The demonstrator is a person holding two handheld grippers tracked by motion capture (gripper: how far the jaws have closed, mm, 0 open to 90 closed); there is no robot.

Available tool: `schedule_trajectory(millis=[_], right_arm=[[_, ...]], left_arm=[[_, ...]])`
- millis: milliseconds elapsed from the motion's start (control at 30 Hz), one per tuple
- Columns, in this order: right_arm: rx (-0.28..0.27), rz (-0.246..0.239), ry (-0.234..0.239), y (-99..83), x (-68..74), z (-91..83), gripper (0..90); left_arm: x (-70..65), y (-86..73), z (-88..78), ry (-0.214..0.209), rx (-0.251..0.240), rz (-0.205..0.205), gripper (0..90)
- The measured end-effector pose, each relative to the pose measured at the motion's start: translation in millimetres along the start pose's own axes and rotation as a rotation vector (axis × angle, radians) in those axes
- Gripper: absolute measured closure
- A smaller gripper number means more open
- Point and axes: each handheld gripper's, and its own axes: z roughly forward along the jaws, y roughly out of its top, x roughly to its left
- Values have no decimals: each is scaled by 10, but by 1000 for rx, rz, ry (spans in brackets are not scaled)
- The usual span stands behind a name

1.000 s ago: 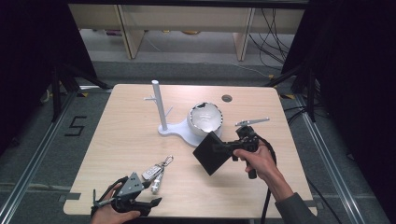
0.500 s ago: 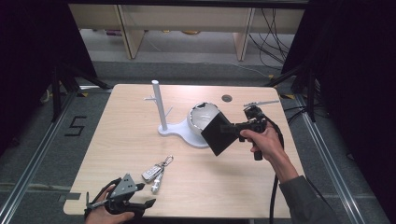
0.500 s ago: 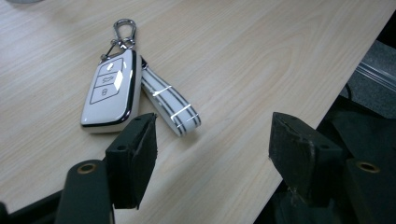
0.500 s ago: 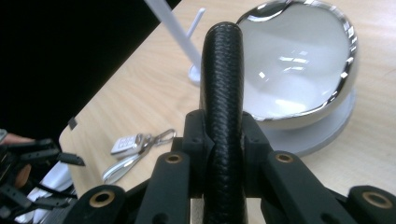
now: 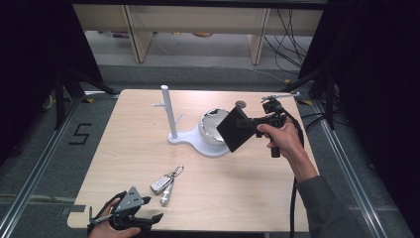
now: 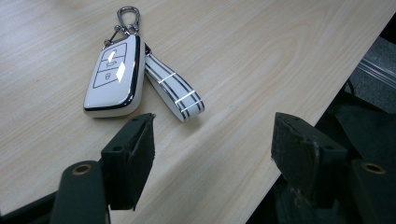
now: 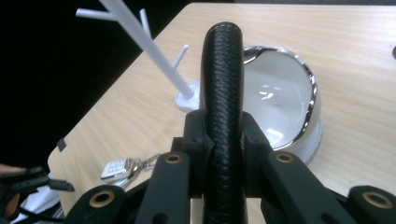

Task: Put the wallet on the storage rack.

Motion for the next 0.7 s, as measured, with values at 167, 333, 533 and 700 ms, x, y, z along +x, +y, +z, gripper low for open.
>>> schedule_trajectory(millis=[167,333,533,700], right_arm=[[9,46,-14,74,-34,38,773],[6,86,-17,129,-88,104,773],[-8,80,-39,228,-188,187,773],[-1,101,-60,298,-224,271,773]], left_arm=[[12,-10,-12,-3,9,10,297],[15,-8,-25,0,17,7,289],[24,-8,-26,1,23,10,289],[30,-18,-18,-3,29,19,292]])
